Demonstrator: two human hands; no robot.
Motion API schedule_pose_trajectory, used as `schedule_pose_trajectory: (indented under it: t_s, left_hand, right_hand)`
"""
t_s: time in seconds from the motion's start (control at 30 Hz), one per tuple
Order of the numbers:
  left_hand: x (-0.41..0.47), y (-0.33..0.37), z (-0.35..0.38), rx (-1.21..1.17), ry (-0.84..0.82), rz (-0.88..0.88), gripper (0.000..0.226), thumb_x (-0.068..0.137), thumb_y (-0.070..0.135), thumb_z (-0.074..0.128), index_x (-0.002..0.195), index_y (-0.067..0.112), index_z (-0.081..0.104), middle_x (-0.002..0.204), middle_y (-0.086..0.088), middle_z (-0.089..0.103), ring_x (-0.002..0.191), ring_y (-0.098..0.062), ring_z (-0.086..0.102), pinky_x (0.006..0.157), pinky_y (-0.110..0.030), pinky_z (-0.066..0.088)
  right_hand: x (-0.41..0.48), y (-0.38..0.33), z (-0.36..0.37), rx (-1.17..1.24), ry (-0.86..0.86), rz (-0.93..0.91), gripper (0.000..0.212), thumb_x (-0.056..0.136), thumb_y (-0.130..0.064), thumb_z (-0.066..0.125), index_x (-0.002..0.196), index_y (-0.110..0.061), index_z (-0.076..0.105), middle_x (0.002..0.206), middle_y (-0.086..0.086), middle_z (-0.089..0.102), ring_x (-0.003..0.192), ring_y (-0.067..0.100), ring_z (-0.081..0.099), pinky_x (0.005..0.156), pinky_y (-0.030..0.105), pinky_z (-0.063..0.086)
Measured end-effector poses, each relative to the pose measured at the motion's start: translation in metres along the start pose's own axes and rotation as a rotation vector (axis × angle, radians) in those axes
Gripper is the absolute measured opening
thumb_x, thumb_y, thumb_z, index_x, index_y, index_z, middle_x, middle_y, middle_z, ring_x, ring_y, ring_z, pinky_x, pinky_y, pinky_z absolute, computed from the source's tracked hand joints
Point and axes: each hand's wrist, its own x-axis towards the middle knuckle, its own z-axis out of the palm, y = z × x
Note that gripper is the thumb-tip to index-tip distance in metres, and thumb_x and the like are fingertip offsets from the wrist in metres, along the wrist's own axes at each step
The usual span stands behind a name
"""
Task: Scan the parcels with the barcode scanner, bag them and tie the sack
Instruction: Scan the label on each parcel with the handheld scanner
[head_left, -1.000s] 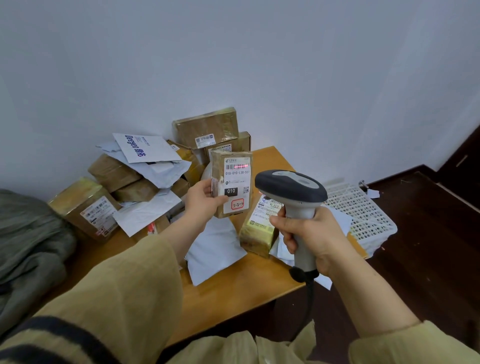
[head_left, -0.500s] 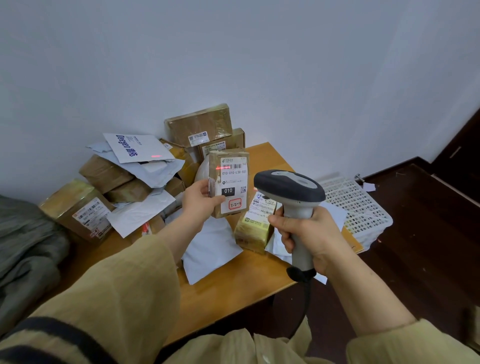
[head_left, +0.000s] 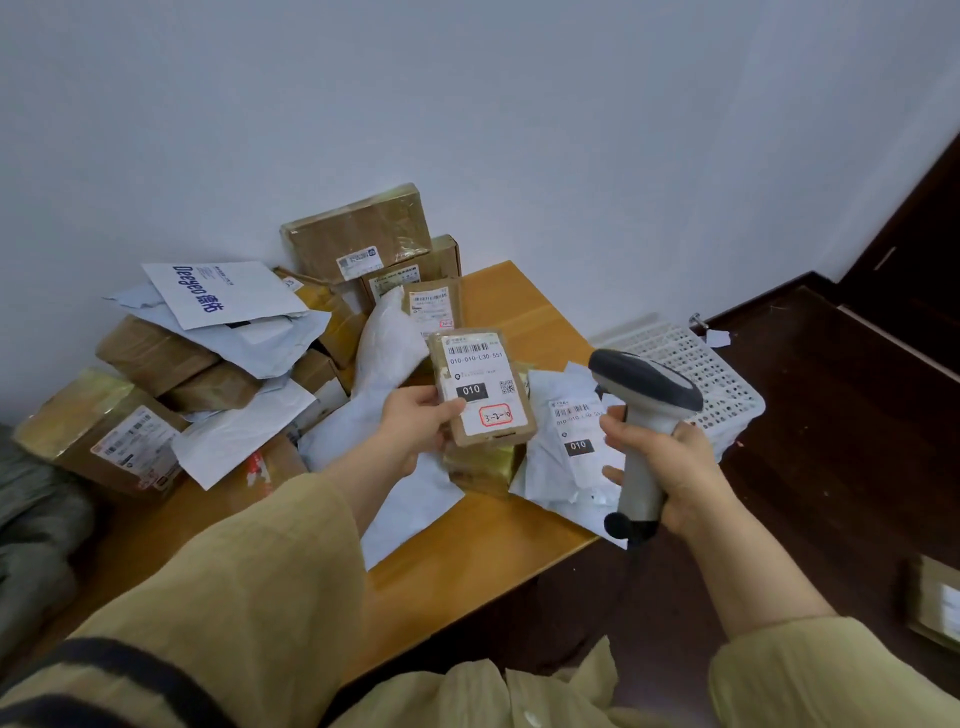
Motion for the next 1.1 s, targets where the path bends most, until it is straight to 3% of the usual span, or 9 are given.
schedule_pose_trajectory:
  t_s: [0.1, 0.2, 0.3, 0.37, 0.43, 0.6, 0.77, 0.97, 1.1]
  left_hand:
    - [0.009, -0.007, 0.022, 0.013, -0.072, -0.047, 0.031, 0.091, 0.004, 0.059, 0.122, 0.001, 0.057, 0.117, -0.012, 0.066, 0.093, -0.024, 0.066, 0.065, -0.029, 0.056]
    - [0.017, -0.013, 0.047, 0.05, -0.106, -0.042, 0.043, 0.09, 0.006, 0.061, 0.132, 0.005, 0.05, 0.119, -0.012, 0.064, 0.101, -0.026, 0.064, 0.081, -0.04, 0.056]
    - [0.023, -0.02, 0.065, 0.488, -0.165, 0.194, 0.057, 0.09, 0.014, 0.062, 0.142, 0.021, 0.041, 0.135, -0.002, 0.051, 0.121, -0.021, 0.051, 0.103, -0.037, 0.042]
    - [0.022, -0.024, 0.076, 0.802, -0.232, 0.319, 0.053, 0.092, 0.018, 0.059, 0.142, 0.021, 0.041, 0.147, -0.001, 0.04, 0.127, -0.021, 0.046, 0.105, -0.029, 0.034]
    - [0.023, -0.029, 0.081, 0.88, -0.251, 0.339, 0.051, 0.094, 0.02, 0.056, 0.142, 0.019, 0.041, 0.151, -0.003, 0.034, 0.132, -0.022, 0.04, 0.107, -0.029, 0.03]
    - [0.03, -0.029, 0.054, 0.735, 0.084, 0.399, 0.045, 0.093, 0.006, 0.049, 0.138, 0.011, 0.046, 0.142, -0.01, 0.042, 0.13, -0.024, 0.039, 0.107, -0.032, 0.033]
    - [0.046, -0.034, -0.014, 0.965, 0.325, 0.249, 0.064, 0.087, 0.006, 0.059, 0.144, 0.008, 0.029, 0.146, -0.015, 0.032, 0.135, -0.03, 0.028, 0.111, -0.035, 0.026]
    - [0.067, -0.049, -0.042, 1.944, -0.244, 0.514, 0.078, 0.091, 0.009, 0.054, 0.152, 0.016, 0.006, 0.158, -0.004, 0.014, 0.147, -0.027, -0.004, 0.117, -0.043, 0.004]
    - [0.075, -0.041, -0.031, 2.11, -0.276, 0.552, 0.054, 0.091, 0.018, 0.056, 0.141, 0.018, 0.037, 0.141, -0.006, 0.044, 0.139, -0.031, 0.022, 0.116, -0.05, 0.003]
  right_hand:
    - [0.017, 0.019, -0.018, -0.038, 0.062, 0.047, 0.022, 0.077, -0.012, 0.077, 0.096, -0.013, 0.067, 0.093, 0.001, 0.068, 0.091, 0.019, 0.062, 0.082, 0.038, 0.05]
    - [0.029, 0.036, -0.026, -0.041, 0.075, 0.075, 0.03, 0.077, -0.012, 0.077, 0.105, -0.013, 0.066, 0.098, 0.001, 0.069, 0.095, 0.02, 0.063, 0.084, 0.038, 0.051]
    - [0.04, 0.046, -0.026, -0.002, 0.099, 0.12, 0.038, 0.077, -0.012, 0.077, 0.113, -0.011, 0.064, 0.103, 0.006, 0.069, 0.095, 0.024, 0.064, 0.076, 0.037, 0.052]
    - [0.045, 0.049, -0.025, 0.004, 0.105, 0.144, 0.04, 0.078, -0.012, 0.076, 0.115, -0.008, 0.062, 0.105, 0.01, 0.069, 0.092, 0.025, 0.064, 0.07, 0.035, 0.052]
    - [0.045, 0.048, -0.024, -0.023, 0.109, 0.137, 0.041, 0.077, -0.012, 0.076, 0.115, -0.009, 0.061, 0.107, 0.01, 0.068, 0.091, 0.024, 0.064, 0.066, 0.033, 0.051]
    - [0.029, 0.03, -0.011, -0.113, 0.055, -0.022, 0.024, 0.079, -0.005, 0.073, 0.099, -0.015, 0.066, 0.088, -0.004, 0.068, 0.078, 0.01, 0.062, 0.065, 0.029, 0.05]
    - [0.02, 0.022, 0.032, -0.133, -0.162, -0.03, 0.015, 0.078, -0.004, 0.074, 0.092, -0.011, 0.07, 0.086, 0.007, 0.072, 0.082, 0.023, 0.071, 0.073, 0.038, 0.057]
    - [0.022, 0.038, 0.072, -0.198, -0.209, 0.008, 0.017, 0.077, -0.007, 0.077, 0.09, -0.014, 0.069, 0.087, 0.009, 0.071, 0.082, 0.026, 0.068, 0.071, 0.041, 0.059]
    - [0.02, 0.045, 0.083, -0.184, -0.225, 0.031, 0.024, 0.076, -0.006, 0.077, 0.099, -0.012, 0.069, 0.087, 0.007, 0.071, 0.087, 0.025, 0.067, 0.069, 0.036, 0.058]
